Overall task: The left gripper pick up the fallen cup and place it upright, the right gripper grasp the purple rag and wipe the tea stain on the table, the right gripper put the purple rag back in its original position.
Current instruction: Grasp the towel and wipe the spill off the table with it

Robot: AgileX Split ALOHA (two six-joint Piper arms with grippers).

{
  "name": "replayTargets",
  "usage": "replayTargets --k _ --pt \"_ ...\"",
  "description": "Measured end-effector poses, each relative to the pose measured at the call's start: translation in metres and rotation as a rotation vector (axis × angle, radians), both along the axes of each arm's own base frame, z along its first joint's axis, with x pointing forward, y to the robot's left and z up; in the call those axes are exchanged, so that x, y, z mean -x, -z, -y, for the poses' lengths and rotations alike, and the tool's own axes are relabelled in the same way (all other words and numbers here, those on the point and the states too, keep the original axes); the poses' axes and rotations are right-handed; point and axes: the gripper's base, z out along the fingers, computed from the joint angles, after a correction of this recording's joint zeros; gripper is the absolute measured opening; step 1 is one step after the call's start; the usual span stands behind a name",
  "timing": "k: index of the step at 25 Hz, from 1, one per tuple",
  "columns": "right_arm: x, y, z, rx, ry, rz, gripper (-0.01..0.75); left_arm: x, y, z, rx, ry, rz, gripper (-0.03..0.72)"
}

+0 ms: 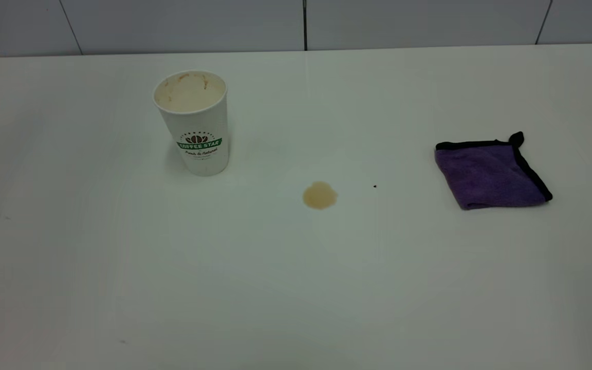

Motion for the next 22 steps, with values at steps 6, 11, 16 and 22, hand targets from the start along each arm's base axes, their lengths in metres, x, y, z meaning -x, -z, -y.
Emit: replayTargets --k 6,11,16,22 --pt "0.0 0.0 0.0 0.0 0.0 0.0 0.55 0.072 0.055 -0.026 -0.04 -0.001 -0.108 0.449" --pt "0.0 0.0 0.0 0.0 0.0 0.0 0.55 0.114 0.094 -0.044 -0.076 -0.008 -0.127 0.449" --pt "0.0 0.0 0.0 0.0 0.0 0.0 0.55 0.141 0.129 -0.06 -0.128 -0.017 -0.097 0.449" --pt "0.0 0.0 0.0 0.0 0.0 0.0 0.55 0.164 0.149 -0.071 -0.145 -0.02 -0.043 0.449"
